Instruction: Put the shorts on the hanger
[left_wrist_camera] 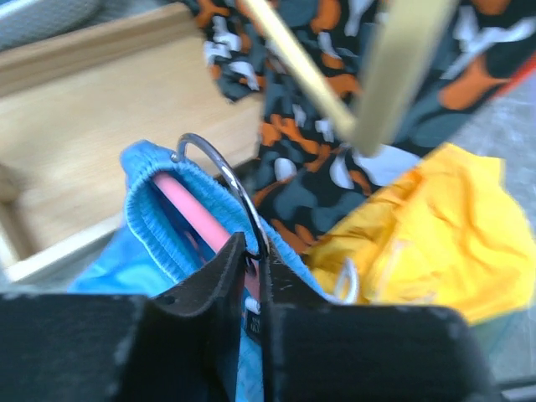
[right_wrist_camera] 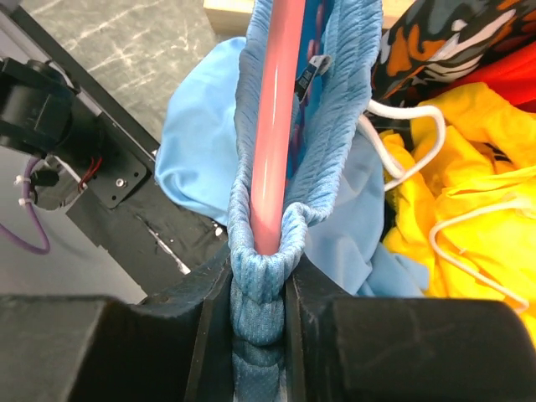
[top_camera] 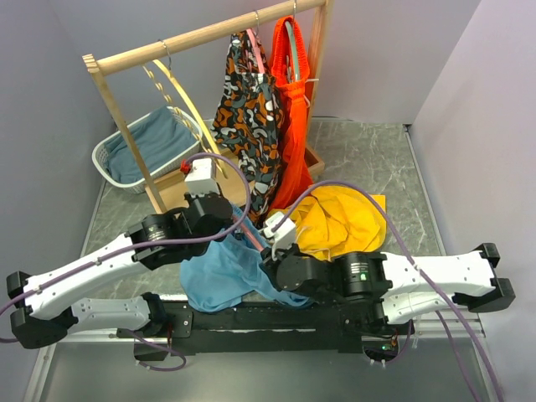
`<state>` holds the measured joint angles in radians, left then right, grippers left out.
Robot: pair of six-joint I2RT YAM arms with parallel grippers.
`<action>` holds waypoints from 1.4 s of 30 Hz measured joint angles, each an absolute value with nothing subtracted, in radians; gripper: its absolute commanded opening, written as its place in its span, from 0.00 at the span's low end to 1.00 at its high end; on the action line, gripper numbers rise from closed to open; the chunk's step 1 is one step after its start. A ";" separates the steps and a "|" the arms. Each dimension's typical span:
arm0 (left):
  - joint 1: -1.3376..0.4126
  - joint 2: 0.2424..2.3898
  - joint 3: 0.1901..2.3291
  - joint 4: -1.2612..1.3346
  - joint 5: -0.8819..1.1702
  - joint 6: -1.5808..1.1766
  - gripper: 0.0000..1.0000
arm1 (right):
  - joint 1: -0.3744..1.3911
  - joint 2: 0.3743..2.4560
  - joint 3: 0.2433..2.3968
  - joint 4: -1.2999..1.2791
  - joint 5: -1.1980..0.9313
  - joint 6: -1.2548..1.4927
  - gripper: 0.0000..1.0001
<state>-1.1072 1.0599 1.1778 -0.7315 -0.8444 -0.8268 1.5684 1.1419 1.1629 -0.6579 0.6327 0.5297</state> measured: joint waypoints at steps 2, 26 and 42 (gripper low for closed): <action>-1.107 1.049 1.178 -0.707 -0.811 -0.811 0.33 | 1.568 1.113 1.143 -0.647 0.631 0.523 0.00; -1.117 0.704 1.083 -0.505 -0.492 -0.691 0.75 | 1.565 0.888 0.981 -0.577 0.620 0.561 0.00; -1.117 0.633 1.058 -0.464 -0.490 -0.691 0.77 | 1.415 0.991 1.293 -0.533 0.680 0.561 0.00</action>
